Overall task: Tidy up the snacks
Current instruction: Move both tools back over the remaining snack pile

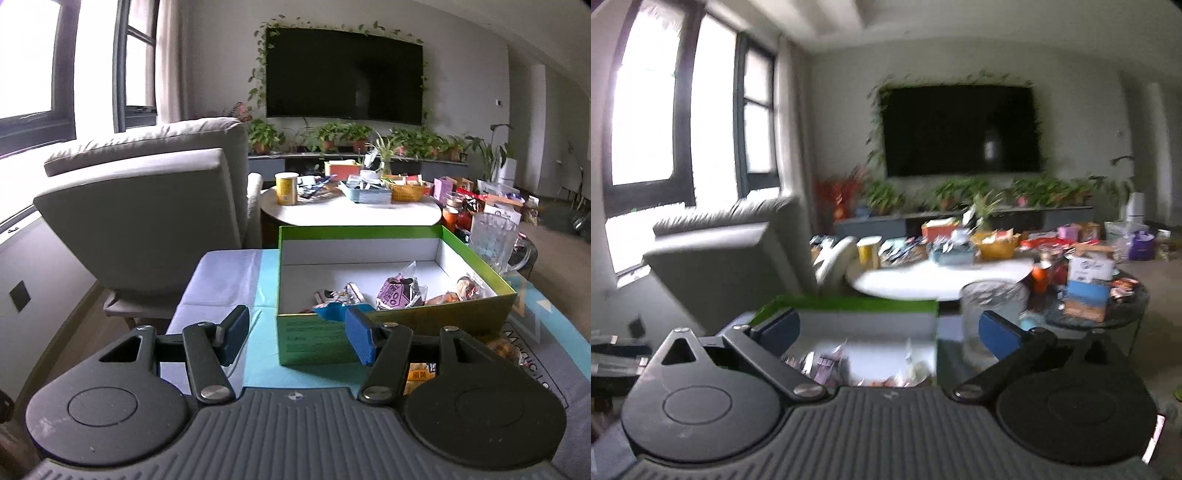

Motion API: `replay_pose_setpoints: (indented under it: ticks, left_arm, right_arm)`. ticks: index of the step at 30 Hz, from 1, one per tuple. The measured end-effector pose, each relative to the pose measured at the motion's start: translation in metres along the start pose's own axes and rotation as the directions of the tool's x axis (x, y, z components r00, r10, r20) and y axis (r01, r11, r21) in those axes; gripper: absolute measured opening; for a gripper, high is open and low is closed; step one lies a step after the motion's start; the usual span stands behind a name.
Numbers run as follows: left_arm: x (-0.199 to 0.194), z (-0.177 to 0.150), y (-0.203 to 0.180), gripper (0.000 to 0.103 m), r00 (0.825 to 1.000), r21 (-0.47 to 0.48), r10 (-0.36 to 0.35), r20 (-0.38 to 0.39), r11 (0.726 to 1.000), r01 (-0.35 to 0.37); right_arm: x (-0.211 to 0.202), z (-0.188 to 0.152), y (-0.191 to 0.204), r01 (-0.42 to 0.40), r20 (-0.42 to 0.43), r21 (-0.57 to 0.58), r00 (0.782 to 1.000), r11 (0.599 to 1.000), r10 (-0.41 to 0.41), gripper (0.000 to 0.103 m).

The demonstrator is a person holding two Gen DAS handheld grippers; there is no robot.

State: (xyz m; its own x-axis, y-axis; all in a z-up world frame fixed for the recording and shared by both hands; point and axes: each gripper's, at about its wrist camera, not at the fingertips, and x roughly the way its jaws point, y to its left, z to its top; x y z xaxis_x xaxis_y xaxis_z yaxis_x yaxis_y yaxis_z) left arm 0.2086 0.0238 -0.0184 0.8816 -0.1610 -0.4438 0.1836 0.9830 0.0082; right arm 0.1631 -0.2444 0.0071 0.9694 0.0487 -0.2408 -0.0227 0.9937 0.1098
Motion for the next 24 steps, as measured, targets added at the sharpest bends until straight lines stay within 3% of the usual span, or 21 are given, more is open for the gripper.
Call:
replay_pose_setpoints:
  ticks: [5, 9, 13, 21, 24]
  left_arm:
    - [-0.014, -0.008, 0.005, 0.055, 1.0, -0.026, 0.013, -0.005, 1.0, -0.013]
    - [-0.021, -0.02, 0.01, 0.055, 0.999, -0.056, 0.019, -0.026, 0.998, -0.02]
    - [-0.026, -0.035, 0.013, 0.055, 0.998, -0.069, 0.011, -0.061, 0.998, -0.015]
    - [-0.031, -0.05, 0.02, 0.055, 0.995, -0.07, 0.034, -0.097, 0.997, -0.04]
    - [-0.031, -0.052, 0.022, 0.055, 0.993, -0.073, 0.03, -0.118, 0.997, -0.038]
  right_arm:
    - [-0.017, 0.008, -0.007, 0.033, 0.034, 0.032, 0.999, 0.999, -0.034, 0.062]
    - [-0.024, 0.01, -0.009, -0.007, 0.031, 0.035, 1.0, 0.999, 0.006, 0.062]
    - [-0.025, 0.006, -0.005, -0.051, -0.004, -0.005, 0.999, 0.999, 0.05, 0.062]
    - [-0.02, -0.011, 0.008, -0.048, -0.077, -0.088, 0.996, 0.995, 0.041, 0.062]
    - [-0.023, -0.019, 0.009, -0.088, -0.109, -0.102, 0.991, 0.991, 0.076, 0.062]
